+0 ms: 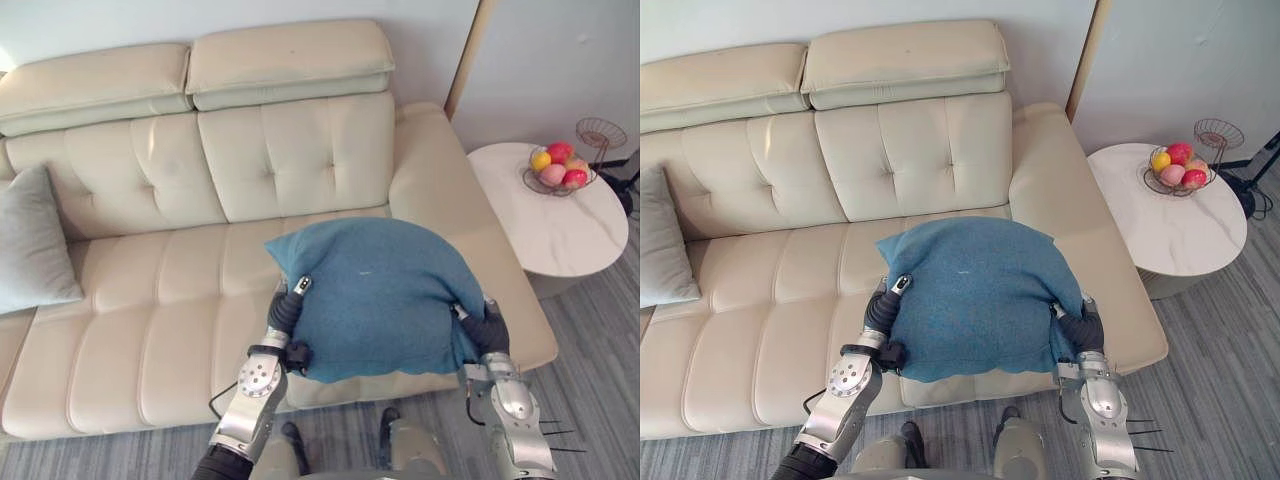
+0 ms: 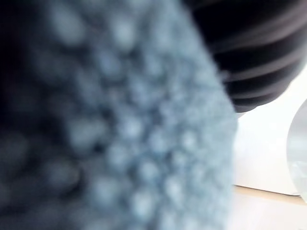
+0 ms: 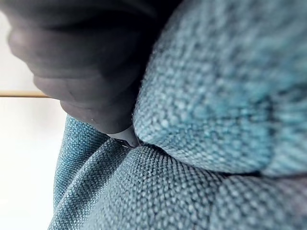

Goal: Pick up cushions and gather them together orderly.

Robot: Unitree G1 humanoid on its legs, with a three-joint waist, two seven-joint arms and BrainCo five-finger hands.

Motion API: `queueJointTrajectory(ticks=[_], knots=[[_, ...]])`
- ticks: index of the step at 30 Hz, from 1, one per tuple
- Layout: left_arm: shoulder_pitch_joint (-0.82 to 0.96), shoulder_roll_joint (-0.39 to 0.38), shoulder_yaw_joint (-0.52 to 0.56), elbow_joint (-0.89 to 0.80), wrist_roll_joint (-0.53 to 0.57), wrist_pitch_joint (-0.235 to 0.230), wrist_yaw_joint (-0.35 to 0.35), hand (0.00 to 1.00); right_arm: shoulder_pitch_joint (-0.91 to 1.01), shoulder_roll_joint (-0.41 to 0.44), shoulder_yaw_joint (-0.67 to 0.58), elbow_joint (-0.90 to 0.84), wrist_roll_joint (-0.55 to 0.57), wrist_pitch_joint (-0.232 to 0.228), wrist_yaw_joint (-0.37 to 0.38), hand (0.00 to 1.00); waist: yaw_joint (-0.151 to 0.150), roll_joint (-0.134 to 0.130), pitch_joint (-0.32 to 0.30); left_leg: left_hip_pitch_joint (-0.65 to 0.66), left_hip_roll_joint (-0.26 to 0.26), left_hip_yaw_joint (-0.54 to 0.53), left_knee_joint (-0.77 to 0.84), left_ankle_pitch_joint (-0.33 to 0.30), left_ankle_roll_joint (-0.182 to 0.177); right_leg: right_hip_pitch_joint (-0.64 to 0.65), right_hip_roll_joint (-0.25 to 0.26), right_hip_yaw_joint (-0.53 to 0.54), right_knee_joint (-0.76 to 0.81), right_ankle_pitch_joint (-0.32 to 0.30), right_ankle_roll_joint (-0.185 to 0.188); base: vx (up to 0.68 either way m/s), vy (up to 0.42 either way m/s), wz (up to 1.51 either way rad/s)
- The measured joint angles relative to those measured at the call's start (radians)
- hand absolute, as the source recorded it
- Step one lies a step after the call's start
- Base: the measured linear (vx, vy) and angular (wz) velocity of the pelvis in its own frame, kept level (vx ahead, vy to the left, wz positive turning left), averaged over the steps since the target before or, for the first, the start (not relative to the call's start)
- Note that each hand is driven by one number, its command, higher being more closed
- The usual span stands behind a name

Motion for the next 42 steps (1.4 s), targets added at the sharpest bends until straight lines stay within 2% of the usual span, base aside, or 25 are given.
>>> queueJointTrajectory(ticks=[6, 11, 14, 15, 18, 20, 21, 25, 26, 29, 30, 32, 33, 36, 39, 40, 42], knots=[[-0.011, 0.024, -0.001, -0.009, 0.043, -0.002, 0.021, 1.0, -0.032, 0.005, 0.022, 0.0, -0.063, 0.001, -0.047, 1.0, -0.004, 0.001, 0.0, 0.042, -0.04, 0.033, -0.084, 0.016, 0.026, 0.023, -0.012, 0.035, -0.093, 0.063, 0.015, 0.05, 0.1, -0.17], [-0.088, 0.063, 0.011, -0.008, 0.08, -0.002, 0.099, 1.0, -0.166, 0.002, 0.078, 0.029, -0.125, 0.001, -0.125, 1.0, 0.0, -0.003, 0.001, -0.022, -0.062, 0.029, -0.099, 0.036, 0.054, -0.036, -0.027, 0.043, -0.114, 0.095, 0.02, -0.05, 0.045, 0.05], [-0.199, 0.073, 0.047, 0.018, 0.116, -0.002, 0.175, 1.0, -0.352, 0.003, 0.118, 0.121, -0.179, 0.007, -0.21, 1.0, 0.008, -0.004, 0.018, -0.087, -0.069, 0.022, -0.094, 0.057, 0.066, -0.079, -0.031, 0.044, -0.148, 0.135, 0.024, -0.15, 0.045, 0.08], [-0.309, 0.086, 0.071, 0.056, 0.144, -0.003, 0.226, 1.0, -0.48, 0.003, 0.128, 0.159, -0.218, 0.009, -0.269, 1.0, 0.025, -0.004, 0.059, -0.124, -0.068, 0.018, -0.078, 0.064, 0.07, -0.099, -0.031, 0.045, -0.161, 0.156, 0.025, -0.17, 0.038, 0.05], [-0.495, 0.13, 0.112, 0.127, 0.168, -0.004, 0.294, 1.0, -0.707, 0.002, 0.137, 0.23, -0.26, 0.022, -0.335, 1.0, 0.028, -0.005, 0.101, -0.206, -0.067, 0.013, -0.061, 0.08, 0.078, -0.162, -0.03, 0.048, -0.18, 0.193, 0.029, -0.2, 0.027, 0.08], [-0.723, 0.193, 0.141, 0.215, 0.195, -0.003, 0.382, 1.0, -0.961, 0.0, 0.135, 0.308, -0.329, 0.037, -0.423, 1.0, 0.031, -0.004, 0.176, -0.252, -0.068, 0.012, -0.064, 0.113, 0.087, -0.196, -0.03, 0.046, -0.204, 0.235, 0.023, -0.19, 0.007, 0.09], [-0.798, 0.213, 0.157, 0.242, 0.196, -0.003, 0.398, 1.0, -1.036, -0.001, 0.127, 0.329, -0.338, 0.04, -0.44, 1.0, 0.033, -0.003, 0.197, -0.267, -0.069, 0.012, -0.064, 0.128, 0.093, -0.205, -0.029, 0.045, -0.213, 0.247, 0.025, -0.18, -0.001, 0.08], [-1.191, 0.248, 0.231, 0.421, 0.237, -0.002, 0.486, 1.0, -1.397, 0.01, 0.036, 0.467, -0.409, 0.067, -0.545, 1.0, 0.038, -0.002, 0.216, -0.384, -0.075, -0.012, -0.069, 0.177, 0.102, -0.301, -0.032, 0.024, -0.237, 0.294, 0.015, -0.11, 0.003, 0.16], [-1.297, 0.252, 0.236, 0.487, 0.244, -0.002, 0.501, 0.0, -1.475, 0.013, 0.006, 0.505, -0.413, 0.068, -0.57, 0.0, 0.038, -0.001, 0.219, -0.398, -0.085, -0.021, -0.088, 0.192, 0.103, -0.307, -0.033, 0.016, -0.254, 0.306, 0.014, -0.07, 0.011, 0.22], [-1.479, 0.286, 0.238, 0.61, 0.251, -0.002, 0.516, 0.0, -1.605, 0.008, -0.03, 0.565, -0.413, 0.068, -0.61, 0.0, 0.034, -0.001, 0.22, -0.423, -0.099, -0.03, -0.159, 0.24, 0.105, -0.34, -0.037, 0.005, -0.294, 0.333, 0.013, -0.03, 0.003, 0.18], [-1.582, 0.31, 0.236, 0.686, 0.25, -0.001, 0.519, 0.0, -1.679, -0.014, -0.036, 0.617, -0.412, 0.068, -0.618, 0.0, 0.027, -0.001, 0.221, -0.445, -0.108, -0.037, -0.212, 0.279, 0.104, -0.362, -0.036, -0.006, -0.334, 0.361, 0.01, -0.02, 0.009, 0.17], [-1.672, 0.32, 0.236, 0.76, 0.246, 0.001, 0.514, 0.0, -1.75, -0.039, -0.037, 0.69, -0.401, 0.068, -0.617, 0.0, 0.027, 0.0, 0.245, -0.451, -0.117, -0.042, -0.262, 0.315, 0.104, -0.368, -0.033, -0.015, -0.374, 0.389, 0.006, -0.03, 0.011, 0.14], [-1.75, 0.332, 0.235, 0.816, 0.222, 0.01, 0.497, 0.0, -1.836, -0.069, -0.036, 0.791, -0.36, 0.069, -0.598, 0.0, 0.029, -0.001, 0.287, -0.451, -0.121, -0.043, -0.31, 0.347, 0.102, -0.37, -0.028, -0.021, -0.414, 0.416, 0.003, -0.04, 0.006, 0.07], [-1.785, 0.349, 0.235, 0.875, 0.187, 0.013, 0.465, 0.0, -1.896, -0.104, -0.023, 0.901, -0.237, 0.068, -0.527, 0.0, 0.031, -0.002, 0.311, -0.471, -0.129, -0.045, -0.38, 0.391, 0.102, -0.399, -0.02, -0.025, -0.461, 0.447, 0.001, -0.04, -0.001, 0.02], [-1.792, 0.349, 0.237, 0.942, 0.166, 0.022, 0.426, 0.0, -1.898, -0.139, -0.019, 0.961, -0.128, 0.067, -0.452, 0.0, 0.036, -0.002, 0.331, -0.496, -0.13, -0.051, -0.402, 0.404, 0.101, -0.431, -0.016, -0.027, -0.461, 0.449, 0.0, -0.02, 0.05, 0.01], [-1.791, 0.349, 0.247, 0.97, 0.143, 0.035, 0.403, 0.0, -1.898, -0.153, -0.017, 0.989, -0.062, 0.069, -0.405, 0.0, 0.04, -0.001, 0.333, -0.518, -0.129, -0.05, -0.402, 0.404, 0.1, -0.454, -0.015, -0.027, -0.461, 0.449, -0.001, 0.01, 0.062, 0.01], [-1.79, 0.346, 0.289, 0.976, 0.122, 0.036, 0.376, 0.0, -1.892, -0.165, -0.001, 1.0, -0.003, 0.069, -0.368, 0.0, 0.046, -0.002, 0.342, -0.543, -0.121, -0.048, -0.402, 0.404, 0.1, -0.479, -0.014, -0.027, -0.461, 0.45, -0.002, 0.02, 0.057, -0.01]])
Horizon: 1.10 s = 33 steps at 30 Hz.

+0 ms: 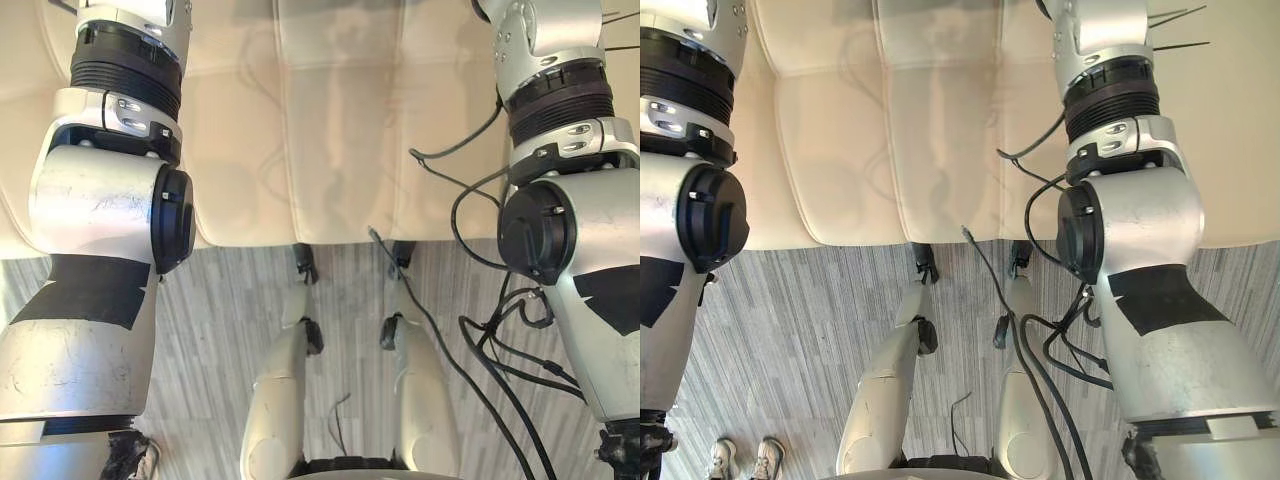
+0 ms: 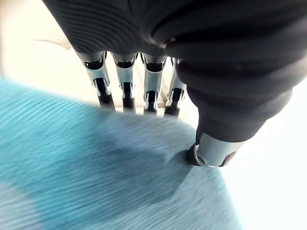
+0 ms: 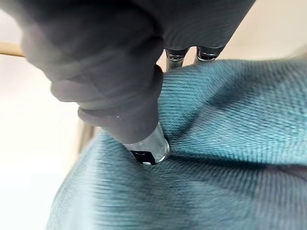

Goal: Pick up cushions and gather them together orderly.

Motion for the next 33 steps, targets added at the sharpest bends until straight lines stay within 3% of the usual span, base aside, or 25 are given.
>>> queueJointTrajectory(ticks=[2, 7, 13, 17, 21, 23, 27, 30, 33], knots=[[0.015, -0.003, 0.062, -0.008, -0.026, -0.001, -0.032, 0.0, 0.016, -0.003, 0.014, -0.003, 0.068, 0.0, 0.045, 0.0, 0.006, 0.0, 0.007, -0.027, 0.002, 0.009, 0.0, 0.0, 0.0, -0.029, 0.001, 0.004, 0.0, 0.0, 0.0, 0.04, 0.08, -0.02], [0.179, -0.055, 0.165, -0.06, -0.057, -0.002, -0.074, 0.0, 0.124, -0.008, 0.018, -0.133, 0.145, -0.004, 0.077, 0.0, 0.008, 0.0, 0.007, -0.065, 0.015, 0.024, 0.031, -0.005, -0.005, -0.054, 0.001, 0.015, 0.009, 0.0, 0.0, 0.07, 0.101, 0.01], [0.394, -0.109, 0.241, -0.099, -0.106, -0.001, -0.095, 0.0, 0.214, -0.009, 0.021, -0.26, 0.159, -0.008, 0.091, 0.0, 0.032, 0.0, 0.007, -0.089, 0.056, 0.045, 0.072, -0.026, -0.026, -0.08, 0.03, 0.04, 0.036, 0.0, 0.0, 0.0, 0.054, -0.12], [0.465, -0.1, 0.264, -0.189, -0.106, -0.006, -0.095, 0.0, 0.288, -0.014, 0.022, -0.369, 0.157, -0.034, 0.103, 0.0, 0.034, 0.0, 0.007, -0.089, 0.073, 0.057, 0.082, -0.026, -0.026, -0.086, 0.045, 0.057, 0.045, 0.0, 0.0, -0.07, 0.022, -0.09], [0.553, -0.039, 0.264, -0.344, -0.106, -0.024, -0.093, 0.0, 0.448, -0.103, 0.028, -0.623, 0.138, -0.076, 0.105, 0.0, 0.031, -0.001, 0.006, -0.086, 0.088, 0.062, 0.107, -0.04, -0.031, -0.076, 0.054, 0.083, 0.064, -0.014, 0.008, -0.09, 0.001, -0.02], [0.638, 0.018, 0.264, -0.465, -0.106, -0.052, -0.088, 0.0, 0.587, -0.135, -0.017, -0.761, 0.117, -0.104, 0.106, 0.0, 0.033, -0.001, 0.006, -0.056, 0.105, 0.068, 0.107, -0.036, -0.035, -0.042, 0.066, 0.082, 0.064, -0.03, 0.004, -0.11, -0.05, 0.05], [0.894, 0.03, 0.239, -0.7, -0.108, -0.099, -0.095, 0.0, 0.923, -0.133, -0.053, -0.933, 0.098, -0.118, 0.13, 0.0, 0.035, -0.006, 0.004, 0.057, 0.122, 0.067, 0.101, -0.039, -0.041, 0.067, 0.082, 0.073, 0.072, -0.068, -0.002, -0.07, -0.095, -0.01], [1.154, -0.061, 0.206, -0.874, -0.122, -0.119, -0.141, 0.0, 1.251, -0.077, -0.073, -1.056, 0.082, -0.118, 0.172, 0.0, 0.032, -0.005, 0.003, 0.165, 0.127, 0.051, 0.087, -0.044, -0.047, 0.158, 0.085, 0.05, 0.12, -0.113, -0.011, 0.04, -0.073, 0.14], [1.458, -0.189, 0.119, -0.898, -0.124, -0.123, -0.23, 0.0, 1.546, 0.026, -0.034, -1.067, 0.021, -0.119, 0.245, 0.0, 0.032, -0.01, -0.113, 0.22, 0.125, 0.042, 0.071, -0.073, -0.062, 0.198, 0.081, 0.035, 0.154, -0.177, -0.003, 0.11, -0.048, 0.13]])
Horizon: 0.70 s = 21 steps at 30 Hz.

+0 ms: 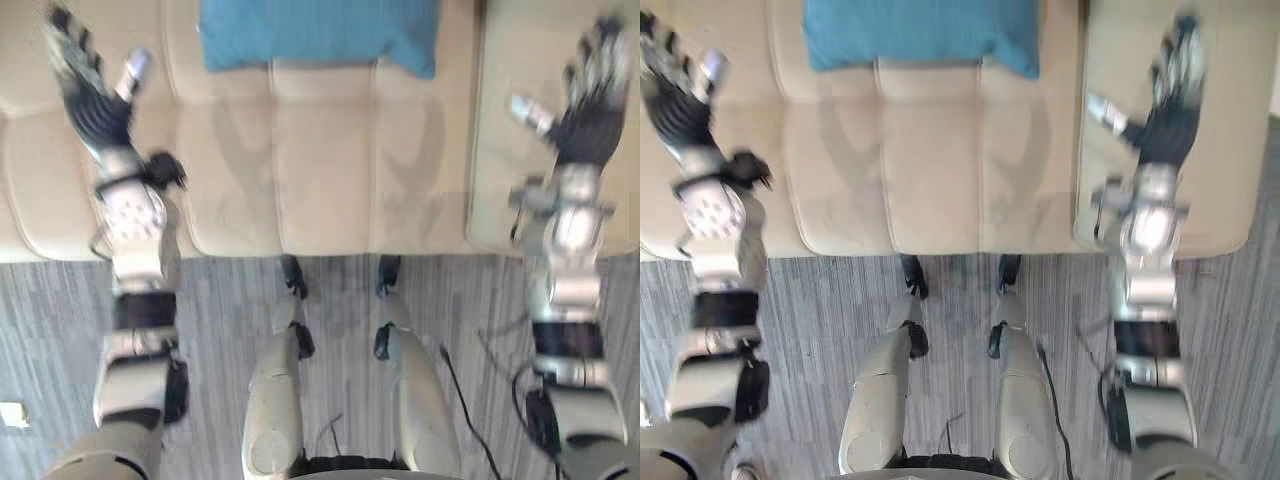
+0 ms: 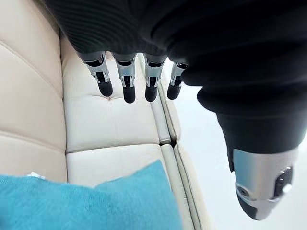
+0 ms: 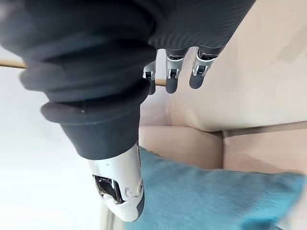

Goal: Pick up cushions and gather them together orderly.

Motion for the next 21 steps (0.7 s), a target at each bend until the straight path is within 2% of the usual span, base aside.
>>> queueJointTrajectory(ticks=[2, 3, 4, 5, 7, 9, 11, 15, 19, 21], knots=[[0.17, -0.06, -0.069, 0.005, 0.003, 0.012, -0.065, 0.0, 0.14, 0.075, 0.02, 0.044, -0.036, 0.0, 0.057, 0.0, 0.004, -0.007, -0.02, 0.081, 0.0, 0.0, 0.006, -0.019, -0.009, 0.075, -0.002, -0.002, 0.016, -0.027, -0.003, 0.15, -0.028, 0.06], [0.251, -0.078, -0.098, 0.025, 0.013, 0.013, -0.096, 0.0, 0.191, 0.108, 0.039, 0.11, -0.039, 0.002, 0.084, 0.0, 0.004, -0.015, -0.053, 0.109, -0.001, 0.0, 0.015, -0.038, -0.013, 0.101, -0.004, -0.001, 0.028, -0.044, -0.002, 0.11, -0.029, 0.01], [0.279, -0.085, -0.108, 0.049, 0.022, 0.014, -0.113, 0.0, 0.209, 0.121, 0.046, 0.15, -0.039, 0.004, 0.101, 0.0, 0.004, -0.017, -0.068, 0.124, -0.002, 0.0, 0.022, -0.047, -0.015, 0.116, -0.005, 0.0, 0.031, -0.052, 0.001, 0.11, -0.023, -0.02], [0.31, -0.091, -0.116, 0.109, 0.039, 0.015, -0.138, 0.0, 0.227, 0.138, 0.055, 0.229, -0.04, 0.006, 0.122, 0.0, 0.002, -0.02, -0.092, 0.151, -0.005, 0.003, 0.03, -0.055, -0.013, 0.145, -0.005, 0.002, 0.031, -0.058, 0.002, 0.13, -0.018, -0.08], [0.341, -0.097, -0.113, 0.34, 0.094, 0.043, -0.188, 0.0, 0.248, 0.155, 0.058, 0.471, -0.097, 0.028, 0.166, 0.0, -0.001, -0.025, -0.147, 0.246, -0.013, 0.013, 0.038, -0.086, -0.015, 0.231, -0.003, 0.019, 0.031, -0.083, 0.011, 0.14, -0.022, -0.18], [0.355, -0.098, -0.092, 0.489, 0.152, 0.067, -0.21, 0.0, 0.251, 0.15, 0.05, 0.622, -0.164, 0.048, 0.172, 0.0, -0.008, -0.025, -0.173, 0.312, -0.02, 0.021, 0.039, -0.107, -0.015, 0.288, -0.008, 0.03, 0.031, -0.097, 0.022, 0.08, -0.001, -0.19], [0.373, -0.096, -0.067, 0.586, 0.193, 0.084, -0.214, 0.0, 0.257, 0.145, 0.03, 0.727, -0.208, 0.058, 0.171, 0.0, -0.027, -0.027, -0.186, 0.368, -0.027, 0.035, 0.038, -0.126, -0.016, 0.334, -0.012, 0.048, 0.029, -0.101, 0.025, 0.07, 0.039, -0.19], [0.429, -0.092, -0.008, 0.674, 0.241, 0.1, -0.214, 0.0, 0.304, 0.12, -0.012, 0.818, -0.278, 0.079, 0.169, 0.0, -0.031, -0.034, -0.225, 0.474, -0.039, 0.074, 0.02, -0.151, -0.023, 0.407, -0.017, 0.087, 0.013, -0.112, 0.041, 0.04, 0.057, -0.29], [0.446, -0.069, -0.004, 0.708, 0.261, 0.1, -0.211, 0.0, 0.312, 0.097, -0.015, 0.844, -0.313, 0.09, 0.169, 0.0, -0.043, -0.045, -0.245, 0.506, -0.047, 0.103, 0.027, -0.166, -0.023, 0.404, -0.021, 0.123, 0.051, -0.118, 0.043, -0.01, 0.029, -0.25], [0.435, -0.065, -0.004, 0.707, 0.259, 0.103, -0.211, 0.0, 0.308, 0.091, -0.015, 0.85, -0.313, 0.093, 0.167, 0.0, -0.056, -0.055, -0.24, 0.495, -0.058, 0.107, 0.06, -0.172, -0.001, 0.37, -0.035, 0.135, 0.124, -0.116, 0.044, -0.06, 0.028, -0.22]])
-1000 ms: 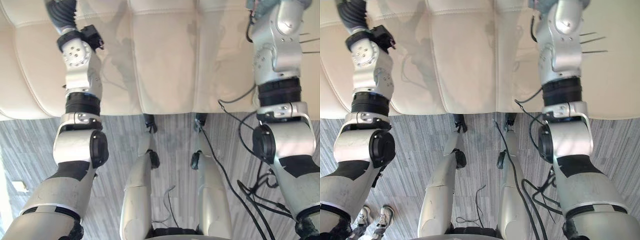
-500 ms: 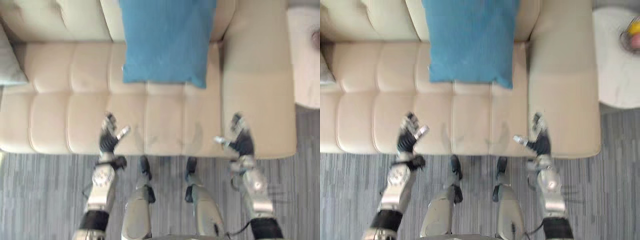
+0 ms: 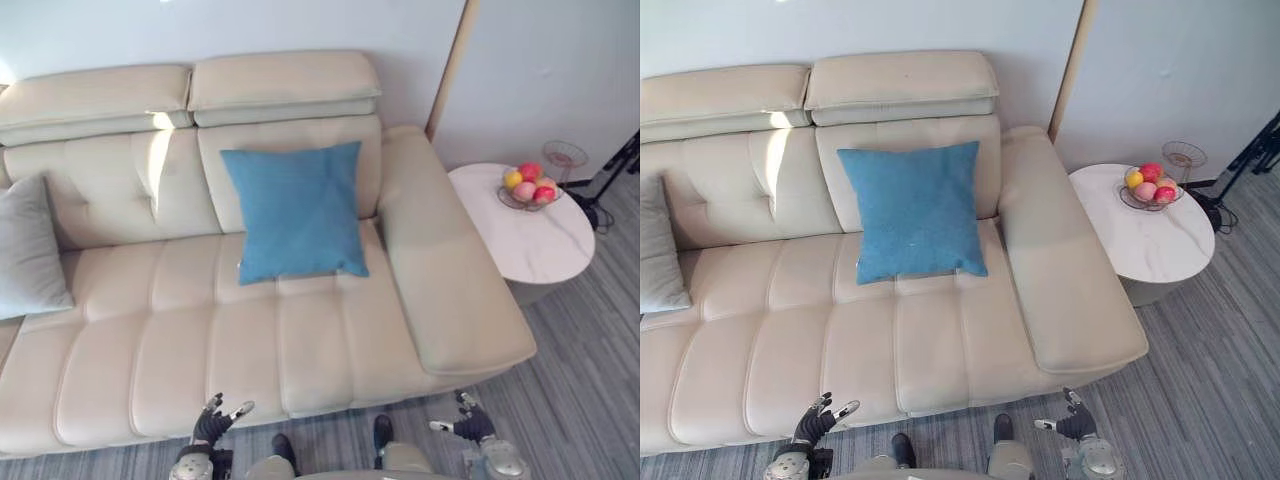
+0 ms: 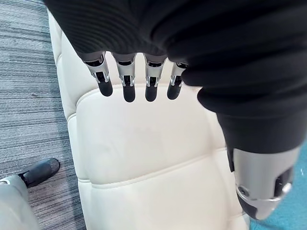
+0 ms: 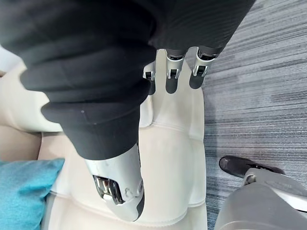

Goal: Pick up cushions and gather them together orderly.

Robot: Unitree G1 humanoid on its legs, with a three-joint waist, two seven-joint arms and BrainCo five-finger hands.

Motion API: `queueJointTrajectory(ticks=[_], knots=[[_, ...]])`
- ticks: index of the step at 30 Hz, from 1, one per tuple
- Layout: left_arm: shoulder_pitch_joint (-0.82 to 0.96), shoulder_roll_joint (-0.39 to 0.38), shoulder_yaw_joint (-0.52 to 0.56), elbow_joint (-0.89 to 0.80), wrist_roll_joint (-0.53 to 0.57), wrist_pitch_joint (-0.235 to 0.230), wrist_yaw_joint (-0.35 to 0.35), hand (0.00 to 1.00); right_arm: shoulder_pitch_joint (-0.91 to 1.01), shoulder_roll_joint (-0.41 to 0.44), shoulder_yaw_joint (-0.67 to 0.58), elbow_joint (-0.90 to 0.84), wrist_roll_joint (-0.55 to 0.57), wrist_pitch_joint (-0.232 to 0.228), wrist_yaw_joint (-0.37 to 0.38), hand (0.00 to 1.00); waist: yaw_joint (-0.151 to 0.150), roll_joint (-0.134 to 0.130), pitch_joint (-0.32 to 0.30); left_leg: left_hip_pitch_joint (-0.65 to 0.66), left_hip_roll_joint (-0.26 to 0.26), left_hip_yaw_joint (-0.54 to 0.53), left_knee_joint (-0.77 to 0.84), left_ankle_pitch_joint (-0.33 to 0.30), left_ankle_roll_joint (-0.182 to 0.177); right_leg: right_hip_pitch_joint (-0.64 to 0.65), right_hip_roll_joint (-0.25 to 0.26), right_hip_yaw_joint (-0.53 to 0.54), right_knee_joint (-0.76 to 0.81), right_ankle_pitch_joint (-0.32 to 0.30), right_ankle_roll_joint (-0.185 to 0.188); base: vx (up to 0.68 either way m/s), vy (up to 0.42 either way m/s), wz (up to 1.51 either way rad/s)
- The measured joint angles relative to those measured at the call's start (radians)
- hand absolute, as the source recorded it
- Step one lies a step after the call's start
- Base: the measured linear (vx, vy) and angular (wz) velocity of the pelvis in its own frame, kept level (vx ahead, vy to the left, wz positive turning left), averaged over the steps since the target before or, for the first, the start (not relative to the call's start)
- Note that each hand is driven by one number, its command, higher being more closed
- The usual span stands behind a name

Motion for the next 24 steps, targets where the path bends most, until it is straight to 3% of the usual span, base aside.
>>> queueJointTrajectory(ticks=[1, 2, 3, 5, 6, 7, 8, 9, 10, 12, 13, 14, 15, 16, 17, 19, 20, 21, 24], knots=[[-0.011, -0.001, 0.0, -0.007, -0.002, 0.007, 0.0, 0.0, -0.001, -0.003, 0.003, 0.003, 0.0, 0.001, 0.0, 0.0, 0.005, 0.004, -0.002, -0.015, 0.002, 0.003, 0.024, -0.007, 0.017, 0.0, 0.001, 0.021, -0.009, 0.021, 0.033, -0.09, -0.003, -0.12], [-0.019, -0.001, 0.009, -0.01, -0.003, 0.005, 0.001, 0.0, -0.017, 0.0, 0.005, 0.011, 0.001, 0.002, 0.001, 0.0, -0.003, 0.018, 0.005, -0.028, 0.03, 0.01, 0.043, -0.009, 0.029, -0.031, 0.002, 0.025, 0.156, -0.074, 0.04, -0.17, -0.06, 0.27], [-0.035, 0.0, 0.015, -0.027, -0.005, 0.005, 0.004, 0.0, -0.002, 0.01, 0.013, 0.035, 0.0, 0.003, 0.003, 0.0, -0.012, 0.012, 0.011, -0.036, 0.026, -0.025, 0.08, -0.012, 0.033, -0.078, -0.014, 0.02, 0.534, -0.203, 0.059, -0.13, -0.107, 0.59], [-0.026, 0.011, 0.02, -0.056, -0.005, 0.005, 0.007, 0.0, 0.004, 0.01, 0.02, 0.073, 0.001, 0.003, 0.004, 0.0, -0.014, -0.013, -0.004, -0.057, 0.022, -0.054, 0.116, -0.012, 0.033, -0.045, -0.012, 0.022, 0.683, -0.247, 0.101, -0.12, -0.123, 0.57], [-0.018, 0.011, 0.021, -0.075, -0.005, 0.006, 0.01, 0.0, 0.003, 0.009, 0.019, 0.085, 0.001, 0.003, 0.003, 0.0, -0.005, -0.026, -0.012, -0.083, 0.021, -0.06, 0.148, -0.011, 0.032, -0.016, -0.012, 0.023, 0.689, -0.258, 0.111, -0.14, -0.188, 0.27], [-0.015, 0.008, 0.024, -0.09, -0.005, 0.007, 0.012, 0.0, -0.002, 0.003, 0.017, 0.09, 0.001, 0.003, 0.003, 0.0, 0.005, -0.034, -0.014, -0.117, 0.027, -0.062, 0.194, -0.011, 0.032, 0.004, -0.012, 0.023, 0.622, -0.302, 0.093, -0.15, -0.196, 0.01], [-0.018, -0.005, 0.026, -0.098, -0.005, 0.008, 0.015, 0.0, -0.024, -0.006, 0.016, 0.096, 0.002, 0.004, 0.001, 0.0, 0.017, -0.033, -0.018, -0.16, 0.046, -0.064, 0.225, -0.003, 0.022, 0.017, 0.012, 0.014, 0.538, -0.344, 0.052, -0.22, -0.172, -0.43], [-0.014, -0.026, 0.025, -0.099, -0.006, 0.016, 0.016, 0.0, -0.06, -0.018, 0.01, 0.095, 0.009, 0.002, 0.001, 0.0, 0.04, 0.009, -0.014, -0.206, 0.081, -0.06, 0.227, 0.016, 0.008, 0.031, 0.056, 0.011, 0.405, -0.365, 0.01, -0.31, -0.144, -0.56], [-0.018, -0.046, 0.018, -0.097, -0.009, 0.019, 0.017, 0.0, -0.099, -0.027, 0.003, 0.095, 0.042, -0.001, -0.002, 0.0, 0.048, 0.068, 0.011, -0.247, 0.126, -0.072, 0.204, 0.064, -0.003, 0.044, 0.11, -0.009, 0.294, -0.34, -0.072, -0.35, -0.127, -0.38], [-0.02, -0.062, -0.008, -0.107, -0.021, 0.019, 0.017, 0.0, -0.106, -0.037, 0.002, 0.099, 0.061, 0.005, -0.002, 0.0, 0.04, 0.111, 0.038, -0.254, 0.155, -0.094, 0.122, 0.104, -0.047, 0.027, 0.149, -0.039, 0.245, -0.28, -0.101, -0.41, -0.101, 0.11], [-0.017, -0.062, -0.014, -0.108, -0.028, 0.018, 0.016, 0.0, -0.103, -0.033, -0.002, 0.099, 0.074, 0.006, -0.002, 0.0, 0.04, 0.109, 0.039, -0.259, 0.151, -0.094, 0.107, 0.085, -0.068, 0.011, 0.144, -0.05, 0.233, -0.264, -0.115, -0.48, -0.108, 0.19], [-0.012, -0.062, -0.013, -0.107, -0.028, 0.019, 0.013, 0.0, -0.102, -0.028, -0.021, 0.099, 0.082, 0.006, -0.002, 0.0, 0.037, 0.1, 0.046, -0.271, 0.14, -0.096, 0.16, 0.076, -0.058, -0.003, 0.129, -0.056, 0.223, -0.258, -0.137, -0.35, -0.086, 0.22], [-0.006, -0.062, -0.013, -0.107, -0.028, 0.02, 0.008, 0.0, -0.101, -0.028, -0.042, 0.099, 0.088, 0.006, -0.006, 0.0, 0.029, 0.091, 0.051, -0.273, 0.12, -0.096, 0.249, 0.053, -0.024, -0.009, 0.107, -0.064, 0.202, -0.239, -0.148, -0.3, -0.065, 0.15], [-0.004, -0.062, -0.012, -0.107, -0.028, 0.019, 0.003, 0.0, -0.096, -0.032, -0.056, 0.098, 0.088, 0.006, -0.007, 0.0, 0.029, 0.088, 0.05, -0.268, 0.104, -0.095, 0.323, 0.024, 0.01, -0.017, 0.094, -0.065, 0.182, -0.223, -0.145, -0.23, -0.018, 0.03], [0.001, -0.06, -0.01, -0.111, -0.028, 0.018, 0.0, 0.0, -0.095, -0.036, -0.064, 0.098, 0.088, 0.006, -0.007, 0.0, 0.029, 0.089, 0.05, -0.248, 0.097, -0.088, 0.395, -0.05, 0.024, -0.022, 0.089, -0.065, 0.152, -0.196, -0.141, -0.24, 0.018, -0.06], [0.009, -0.061, -0.005, -0.111, -0.028, 0.019, -0.003, 0.0, -0.089, -0.035, -0.076, 0.099, 0.087, 0.011, -0.007, 0.0, 0.028, 0.094, 0.047, -0.177, 0.086, -0.088, 0.408, -0.146, 0.016, -0.029, 0.09, -0.068, 0.109, -0.152, -0.129, -0.15, 0.061, -0.01], [0.009, -0.061, -0.005, -0.111, -0.028, 0.019, -0.004, 0.0, -0.081, -0.034, -0.092, 0.098, 0.086, 0.021, -0.006, 0.0, 0.024, 0.098, 0.044, -0.114, 0.067, -0.093, 0.301, -0.171, 0.001, -0.029, 0.09, -0.076, 0.089, -0.134, -0.117, -0.12, 0.087, 0.26], [0.007, -0.061, -0.005, -0.111, -0.027, 0.019, -0.005, 0.0, -0.075, -0.034, -0.109, 0.099, 0.086, 0.023, -0.007, 0.0, 0.012, 0.118, 0.032, -0.067, 0.051, -0.111, 0.179, -0.171, -0.003, -0.032, 0.092, -0.097, 0.075, -0.122, -0.103, -0.11, 0.096, 0.39], [-0.01, -0.047, -0.006, -0.109, -0.026, 0.019, -0.004, 0.0, -0.052, -0.023, -0.129, 0.094, 0.086, 0.023, -0.002, 0.0, 0.001, 0.089, 0.025, -0.046, 0.007, -0.115, 0.061, -0.105, -0.007, -0.017, 0.059, -0.118, 0.005, -0.067, -0.07, -0.1, 0.099, 0.35]])
